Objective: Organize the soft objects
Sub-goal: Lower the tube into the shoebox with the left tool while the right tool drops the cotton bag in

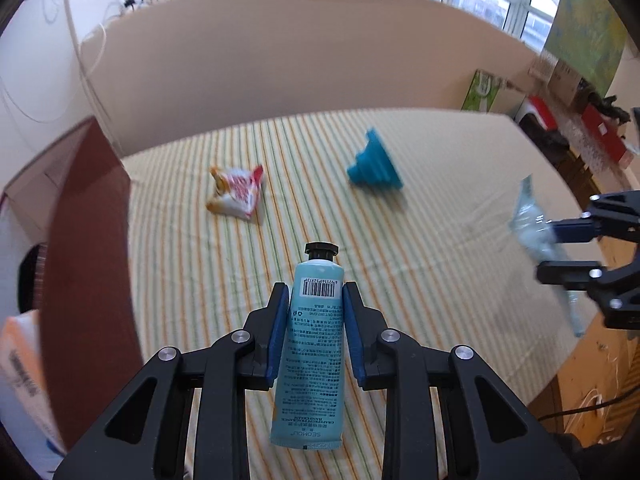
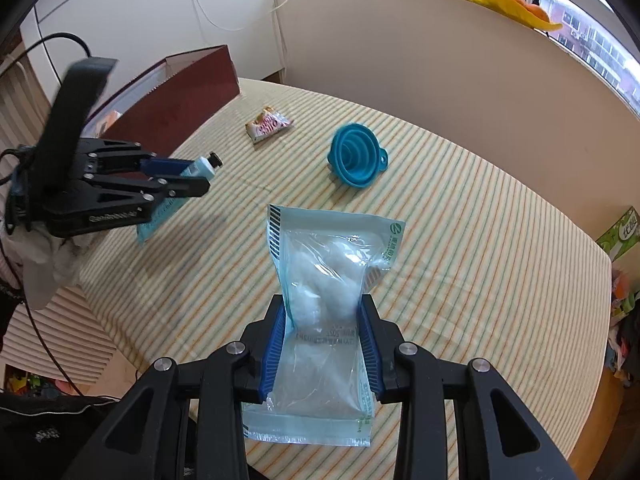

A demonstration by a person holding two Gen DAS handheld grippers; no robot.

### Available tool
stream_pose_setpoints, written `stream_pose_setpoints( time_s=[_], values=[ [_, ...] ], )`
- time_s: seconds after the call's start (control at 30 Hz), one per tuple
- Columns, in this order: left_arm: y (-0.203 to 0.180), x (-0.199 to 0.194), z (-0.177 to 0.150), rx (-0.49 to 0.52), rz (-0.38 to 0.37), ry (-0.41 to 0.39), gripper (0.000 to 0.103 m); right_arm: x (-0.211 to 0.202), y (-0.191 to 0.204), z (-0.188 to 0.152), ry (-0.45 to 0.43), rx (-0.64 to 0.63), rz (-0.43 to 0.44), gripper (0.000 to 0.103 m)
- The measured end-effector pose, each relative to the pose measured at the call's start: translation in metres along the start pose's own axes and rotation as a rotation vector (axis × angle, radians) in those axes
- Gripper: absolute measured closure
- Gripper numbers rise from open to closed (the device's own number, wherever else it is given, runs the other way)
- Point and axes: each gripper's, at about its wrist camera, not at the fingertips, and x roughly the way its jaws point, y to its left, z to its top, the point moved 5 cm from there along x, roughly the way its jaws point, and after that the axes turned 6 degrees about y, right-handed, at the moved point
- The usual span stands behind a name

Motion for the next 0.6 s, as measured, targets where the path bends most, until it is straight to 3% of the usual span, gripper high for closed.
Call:
stream_pose_setpoints(
  time_s=[0.2,0.37,0.6],
  values=[
    [0.013,-0.05,0.007,-0.019,0.012,-0.099,0.077,-0.013,0.018,0.022,-0.042,-0.033,0.019,0.071],
    [0.05,-0.098,0.011,-0.064,0.067,-0.182,0.077,-0.028,0.04,0.058,-0.101,-0.074,0.046,0.071],
    [0.118,-0.125,0.003,-0.161,0.169,-0.189,0.077,-0.034,0.084,0.131,-0.162,-0.138,0.126,0.071]
  ],
)
